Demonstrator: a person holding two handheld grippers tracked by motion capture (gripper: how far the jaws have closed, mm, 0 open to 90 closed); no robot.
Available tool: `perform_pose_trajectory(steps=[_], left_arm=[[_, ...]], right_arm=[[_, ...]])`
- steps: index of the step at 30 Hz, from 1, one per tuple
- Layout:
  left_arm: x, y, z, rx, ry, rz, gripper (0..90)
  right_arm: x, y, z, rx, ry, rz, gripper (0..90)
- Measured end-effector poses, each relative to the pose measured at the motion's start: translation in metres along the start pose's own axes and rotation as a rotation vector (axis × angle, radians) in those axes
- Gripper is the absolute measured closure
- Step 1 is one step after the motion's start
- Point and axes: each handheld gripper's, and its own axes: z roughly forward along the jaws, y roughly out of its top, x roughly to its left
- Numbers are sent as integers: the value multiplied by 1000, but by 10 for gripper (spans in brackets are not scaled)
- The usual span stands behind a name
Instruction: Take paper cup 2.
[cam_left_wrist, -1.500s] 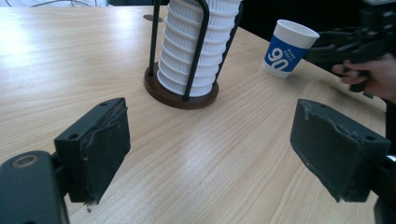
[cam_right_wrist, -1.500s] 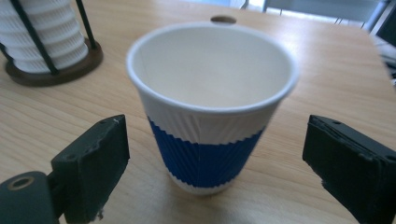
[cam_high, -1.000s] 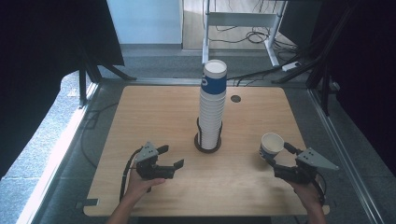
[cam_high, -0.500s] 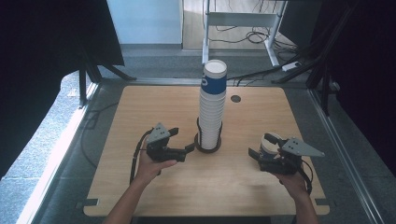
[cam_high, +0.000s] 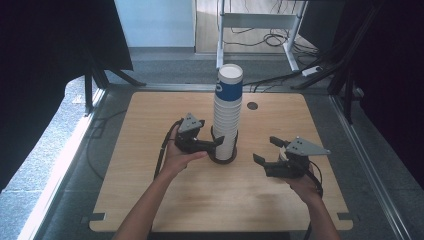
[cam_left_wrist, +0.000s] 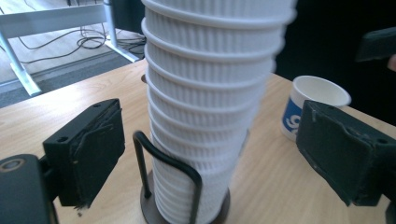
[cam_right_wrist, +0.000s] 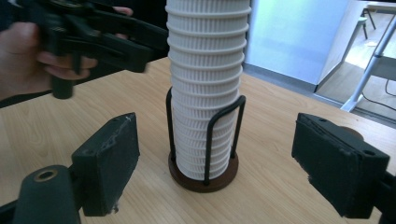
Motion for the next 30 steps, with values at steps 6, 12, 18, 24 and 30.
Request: perform_pose_trajectory(steps=[6, 12, 18, 24, 30], left_arm=[[-1, 5, 19, -9, -13, 51, 66], [0, 8, 32, -16, -3, 44, 68], [-2, 7, 40, -30, 13, 52, 118], [-3, 6, 41, -39, 18, 65, 125], [-4, 5, 41, -55, 20, 57, 126]], right_arm=[[2, 14, 10, 5, 16, -10, 154], [2, 29, 18, 0, 25, -27, 153], [0, 56, 26, -27, 30, -35, 142], [-6, 84, 40, -38, 35, -32, 133], [-8, 114, 51, -52, 29, -45, 126]])
